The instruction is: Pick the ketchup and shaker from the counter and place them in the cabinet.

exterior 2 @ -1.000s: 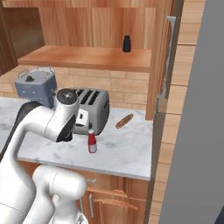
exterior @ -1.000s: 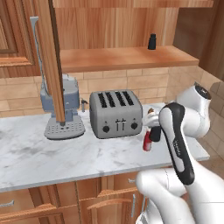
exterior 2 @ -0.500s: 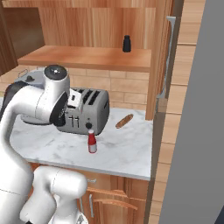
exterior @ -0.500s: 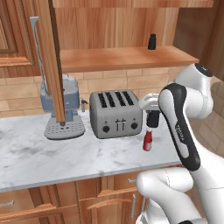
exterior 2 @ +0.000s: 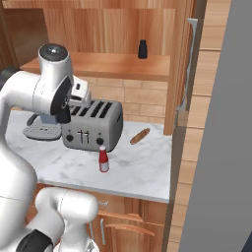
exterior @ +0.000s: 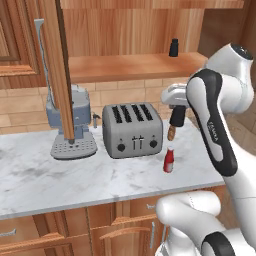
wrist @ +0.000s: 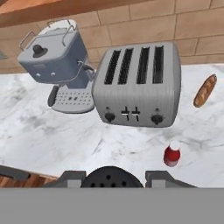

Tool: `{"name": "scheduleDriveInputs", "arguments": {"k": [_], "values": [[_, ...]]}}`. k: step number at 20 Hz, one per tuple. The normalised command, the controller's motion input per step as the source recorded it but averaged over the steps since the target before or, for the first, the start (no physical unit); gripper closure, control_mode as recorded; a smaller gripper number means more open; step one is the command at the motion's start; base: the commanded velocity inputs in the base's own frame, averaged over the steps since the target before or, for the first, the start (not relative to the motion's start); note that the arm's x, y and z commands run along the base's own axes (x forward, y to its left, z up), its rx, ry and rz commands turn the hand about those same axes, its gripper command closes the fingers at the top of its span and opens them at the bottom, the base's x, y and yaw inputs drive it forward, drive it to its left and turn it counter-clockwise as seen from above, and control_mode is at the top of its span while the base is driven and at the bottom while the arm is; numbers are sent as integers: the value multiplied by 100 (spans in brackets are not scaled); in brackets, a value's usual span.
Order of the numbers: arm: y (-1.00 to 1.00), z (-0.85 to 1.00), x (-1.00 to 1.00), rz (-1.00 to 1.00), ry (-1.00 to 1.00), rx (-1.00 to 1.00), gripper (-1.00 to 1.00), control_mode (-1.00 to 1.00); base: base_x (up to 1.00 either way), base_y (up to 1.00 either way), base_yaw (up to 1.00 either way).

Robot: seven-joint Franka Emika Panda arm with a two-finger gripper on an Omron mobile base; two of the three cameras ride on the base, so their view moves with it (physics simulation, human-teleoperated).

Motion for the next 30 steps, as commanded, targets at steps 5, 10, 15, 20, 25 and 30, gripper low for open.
{"name": "scheduleDriveInputs", "arguments": {"k": [5,10,15,20,25,30], "values": [[1,52,0,0,-12,-3,100,-100,0,0,0],[2,36,2,0,-12,-1,100,-100,0,0,0],[2,23,8,0,-11,-2,100,-100,0,0,0],[0,19,19,0,-10,-3,100,-100,0,0,0],[0,18,31,0,-7,-2,100,-100,0,0,0],[1,27,24,0,-7,-2,100,-100,0,0,0]]}}
